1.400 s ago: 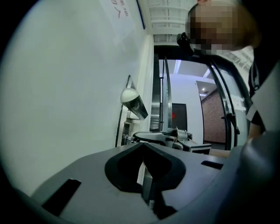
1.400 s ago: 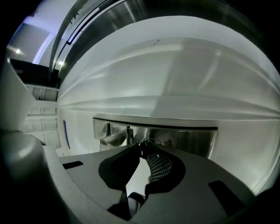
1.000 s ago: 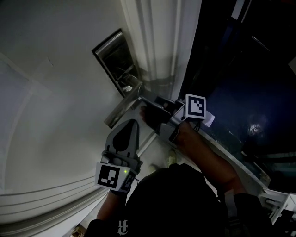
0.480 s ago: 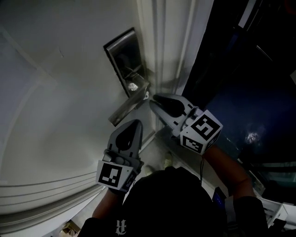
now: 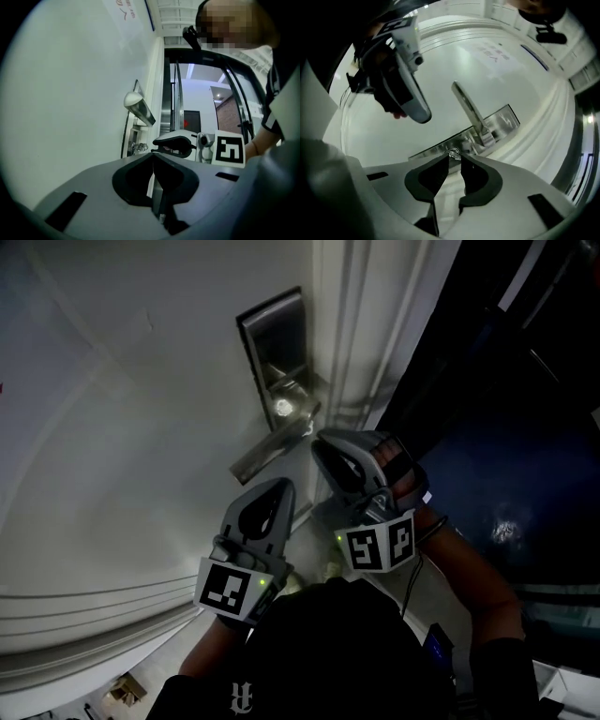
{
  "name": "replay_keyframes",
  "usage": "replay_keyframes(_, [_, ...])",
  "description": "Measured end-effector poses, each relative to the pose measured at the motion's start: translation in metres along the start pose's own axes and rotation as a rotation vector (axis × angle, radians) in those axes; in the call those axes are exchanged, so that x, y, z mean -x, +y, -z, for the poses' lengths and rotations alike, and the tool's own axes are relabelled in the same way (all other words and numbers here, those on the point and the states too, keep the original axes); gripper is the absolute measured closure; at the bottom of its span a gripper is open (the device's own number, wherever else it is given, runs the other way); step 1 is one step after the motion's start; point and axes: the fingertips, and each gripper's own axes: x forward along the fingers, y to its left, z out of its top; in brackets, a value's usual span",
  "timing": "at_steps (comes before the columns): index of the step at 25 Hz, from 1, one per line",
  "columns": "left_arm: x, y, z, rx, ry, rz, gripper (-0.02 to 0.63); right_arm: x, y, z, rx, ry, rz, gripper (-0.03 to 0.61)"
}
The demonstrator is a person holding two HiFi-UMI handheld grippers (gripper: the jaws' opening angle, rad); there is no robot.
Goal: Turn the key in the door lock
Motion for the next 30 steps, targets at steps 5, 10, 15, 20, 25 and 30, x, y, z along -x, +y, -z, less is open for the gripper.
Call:
replay_keyframes(5, [0.000, 0.000, 0.002, 0.007, 0.001, -0.001, 0.606, -0.006, 0.006, 0.003, 0.307, 0.027, 0.065, 0.517])
replay_keyframes(10, [0.001, 0.000, 0.002, 0.011, -0.001, 0.001, 0.606, -0.017, 0.009, 0.005, 0.439, 0.030, 0.090, 0.512])
replay_keyframes(15, [0.003, 0.002, 0.001, 0.012, -0.005, -0.001, 0.606, -0.030, 0.006, 0.006, 0.498, 0.050, 0.122, 0.512])
replay_keyframes(20, [0.004, 0.004, 0.001, 0.020, -0.007, -0.001, 0.606, -0.032, 0.006, 0.006, 0.542, 0.052, 0.149, 0.514])
replay_keyframes(25, [0.002, 0.004, 0.002, 0.022, -0.007, 0.008, 0.606, -0.036, 0.007, 0.005, 0.603, 0.075, 0.135, 0.514])
replay_keyframes(30, [0.001, 0.004, 0.002, 0.025, -0.009, 0.016, 0.606, -0.037, 0.008, 0.005, 0.590, 0.086, 0.088, 0.526])
